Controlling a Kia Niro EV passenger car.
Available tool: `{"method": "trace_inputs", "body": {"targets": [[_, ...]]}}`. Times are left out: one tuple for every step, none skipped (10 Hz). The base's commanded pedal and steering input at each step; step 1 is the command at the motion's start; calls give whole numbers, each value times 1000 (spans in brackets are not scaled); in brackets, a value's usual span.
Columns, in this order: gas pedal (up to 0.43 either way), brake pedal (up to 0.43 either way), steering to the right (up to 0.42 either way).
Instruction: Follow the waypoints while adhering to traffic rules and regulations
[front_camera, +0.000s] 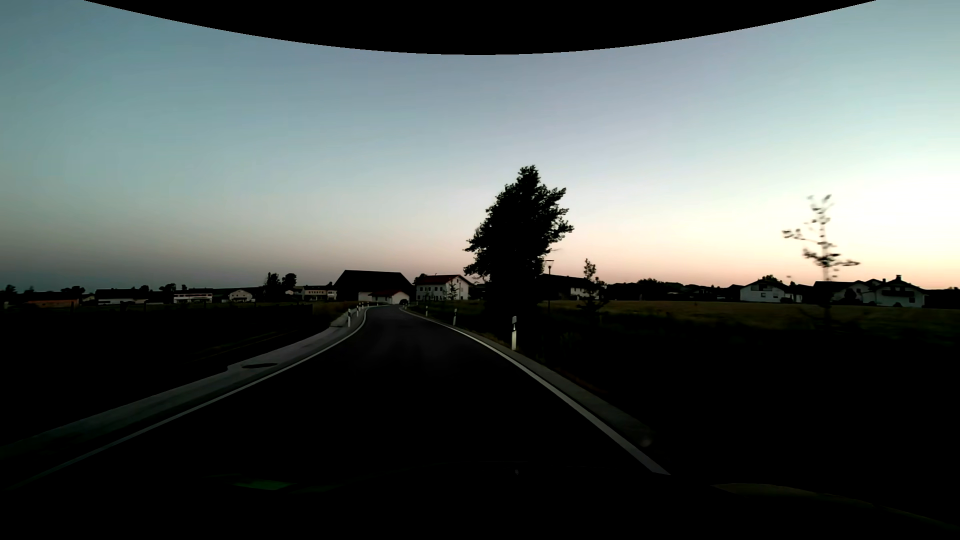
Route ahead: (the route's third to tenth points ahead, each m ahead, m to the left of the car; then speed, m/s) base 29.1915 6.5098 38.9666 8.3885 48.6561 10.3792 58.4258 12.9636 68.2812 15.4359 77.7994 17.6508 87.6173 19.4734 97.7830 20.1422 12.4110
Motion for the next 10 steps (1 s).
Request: {"method": "trace_inputs", "body": {"targets": [[98, 0, -60], [98, 0, -59], [110, 0, -56], [110, 0, -54], [110, 0, -50], [110, 0, -47], [110, 0, -46], [110, 0, -43], [110, 0, -40], [110, 0, -37]]}}
